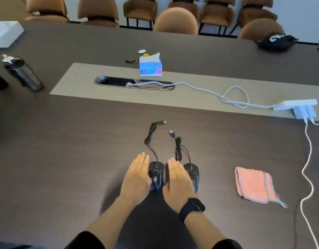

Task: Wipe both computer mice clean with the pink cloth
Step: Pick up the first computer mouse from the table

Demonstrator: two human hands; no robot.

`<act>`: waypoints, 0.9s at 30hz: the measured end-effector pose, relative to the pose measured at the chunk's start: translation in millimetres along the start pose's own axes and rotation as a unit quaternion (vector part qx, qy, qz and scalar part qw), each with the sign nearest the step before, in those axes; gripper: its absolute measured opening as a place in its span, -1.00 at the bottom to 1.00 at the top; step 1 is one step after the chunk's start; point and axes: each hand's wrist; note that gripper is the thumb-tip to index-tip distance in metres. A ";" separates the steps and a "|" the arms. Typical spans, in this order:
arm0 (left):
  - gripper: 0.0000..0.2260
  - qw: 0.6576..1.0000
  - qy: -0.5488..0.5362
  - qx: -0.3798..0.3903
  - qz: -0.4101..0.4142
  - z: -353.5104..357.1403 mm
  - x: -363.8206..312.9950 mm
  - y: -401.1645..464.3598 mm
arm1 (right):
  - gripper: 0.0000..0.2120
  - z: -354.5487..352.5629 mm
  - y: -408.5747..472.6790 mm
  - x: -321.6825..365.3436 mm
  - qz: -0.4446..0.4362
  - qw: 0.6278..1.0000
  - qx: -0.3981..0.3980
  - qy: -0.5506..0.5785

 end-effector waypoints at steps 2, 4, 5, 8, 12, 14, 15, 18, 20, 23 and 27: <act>-0.40 0.988 -0.122 0.065 -0.074 -4.1 -5.2 -1.2 | -0.30 3.7 2.6 1.7 0.107 0.988 0.038 0.105; -0.42 0.951 -0.234 0.103 -0.175 -6.8 -10.7 -5.5 | -0.32 9.3 2.2 3.1 0.216 0.946 0.063 0.234; -0.44 0.929 -0.278 0.103 -0.221 -4.9 -13.2 -5.8 | -0.33 14.5 3.4 4.2 0.249 0.921 0.064 0.293; -0.50 0.869 -0.384 0.086 -0.300 0.5 -19.9 -9.6 | -0.38 23.2 4.4 8.3 0.289 0.871 0.062 0.393; -0.62 0.749 -0.522 0.079 -0.399 -0.7 -22.3 0.9 | -0.45 30.2 12.4 9.3 0.335 0.828 0.036 0.449; -0.64 0.715 -0.552 0.086 -0.420 1.1 -18.1 6.4 | -0.53 30.7 12.6 7.5 0.345 0.823 0.027 0.450; -0.64 0.702 -0.563 0.093 -0.426 0.8 -16.5 9.0 | -0.57 31.6 12.4 6.1 0.347 0.823 0.022 0.450; -0.66 0.696 -0.582 0.128 -0.400 -4.2 -13.9 13.6 | -0.53 31.9 10.7 5.6 0.348 0.816 0.019 0.462; -0.63 0.703 -0.586 0.146 -0.375 -7.9 -12.7 15.9 | -0.51 31.7 11.8 6.4 0.342 0.814 0.010 0.470; -0.66 0.677 -0.620 0.156 -0.364 -6.1 -7.7 16.2 | -0.54 31.6 10.5 8.9 0.336 0.808 0.002 0.484; -0.66 0.559 -0.741 0.181 -0.326 7.0 -0.9 6.9 | -0.54 26.5 10.5 12.6 0.336 0.803 -0.004 0.491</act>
Point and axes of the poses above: each hand's wrist, its own y-axis towards the middle knuckle, its own z-axis out of the palm, x = y × z, and after that the axes turned 4 degrees about y, right-handed
